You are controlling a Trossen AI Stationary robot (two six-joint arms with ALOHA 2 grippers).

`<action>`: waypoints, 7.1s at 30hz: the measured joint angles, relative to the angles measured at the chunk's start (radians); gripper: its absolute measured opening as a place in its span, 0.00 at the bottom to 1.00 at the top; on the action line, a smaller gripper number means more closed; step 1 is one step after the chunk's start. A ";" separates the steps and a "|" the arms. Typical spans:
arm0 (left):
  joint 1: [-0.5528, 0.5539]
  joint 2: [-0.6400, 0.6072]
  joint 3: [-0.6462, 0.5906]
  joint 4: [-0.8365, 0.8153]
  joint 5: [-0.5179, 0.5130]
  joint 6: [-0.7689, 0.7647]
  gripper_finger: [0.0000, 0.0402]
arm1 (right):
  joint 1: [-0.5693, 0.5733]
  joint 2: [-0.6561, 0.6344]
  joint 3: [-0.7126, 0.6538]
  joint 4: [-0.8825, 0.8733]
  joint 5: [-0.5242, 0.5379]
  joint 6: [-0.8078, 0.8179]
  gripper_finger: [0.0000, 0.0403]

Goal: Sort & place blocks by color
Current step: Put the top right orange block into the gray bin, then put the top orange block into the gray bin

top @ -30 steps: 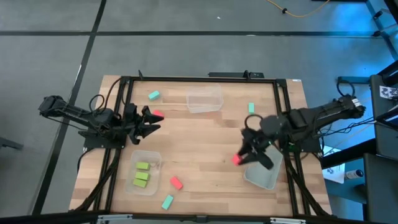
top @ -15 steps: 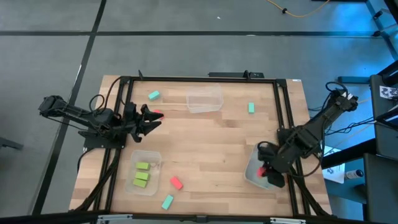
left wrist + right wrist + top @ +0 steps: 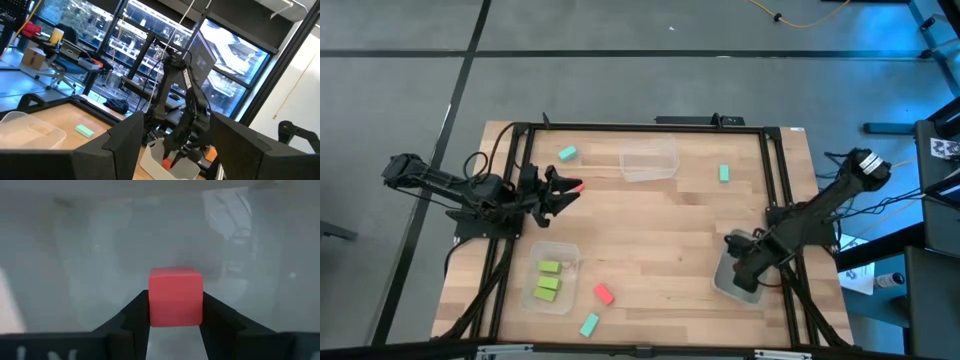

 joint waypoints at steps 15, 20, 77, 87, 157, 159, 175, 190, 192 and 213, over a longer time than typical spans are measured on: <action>0.000 0.000 0.000 0.000 0.010 0.001 0.55 | 0.000 0.056 -0.047 0.080 -0.005 -0.003 0.34; 0.000 0.000 0.000 0.000 0.019 0.001 0.55 | 0.000 0.059 -0.034 0.066 -0.081 -0.026 0.59; 0.000 -0.078 0.000 -0.249 0.072 0.028 0.55 | -0.480 -0.127 0.022 1.401 0.127 -0.908 0.77; 0.012 -0.076 0.125 -0.632 0.007 0.158 0.55 | -0.480 -0.127 0.023 1.335 0.168 -0.917 0.75; 0.726 0.987 0.531 -1.299 0.529 1.073 0.29 | -0.479 -0.127 0.023 1.268 0.321 -0.910 0.72; 0.729 0.933 0.531 -1.289 0.583 0.977 0.29 | -0.479 -0.127 0.023 1.268 0.321 -0.921 0.72; 0.397 0.290 0.263 -0.202 0.454 0.101 0.29 | -0.479 -0.127 0.024 1.237 0.271 -0.929 0.72; 0.082 0.282 0.188 -0.030 0.165 0.167 0.29 | -0.479 -0.127 0.024 1.252 0.223 -0.909 0.72; 0.082 0.282 0.188 -0.022 0.164 0.175 0.29 | -0.479 -0.127 0.024 1.252 0.223 -0.908 0.72; 0.082 0.328 0.191 0.079 0.197 0.175 0.29 | -0.479 -0.126 0.024 1.253 0.224 -0.830 0.72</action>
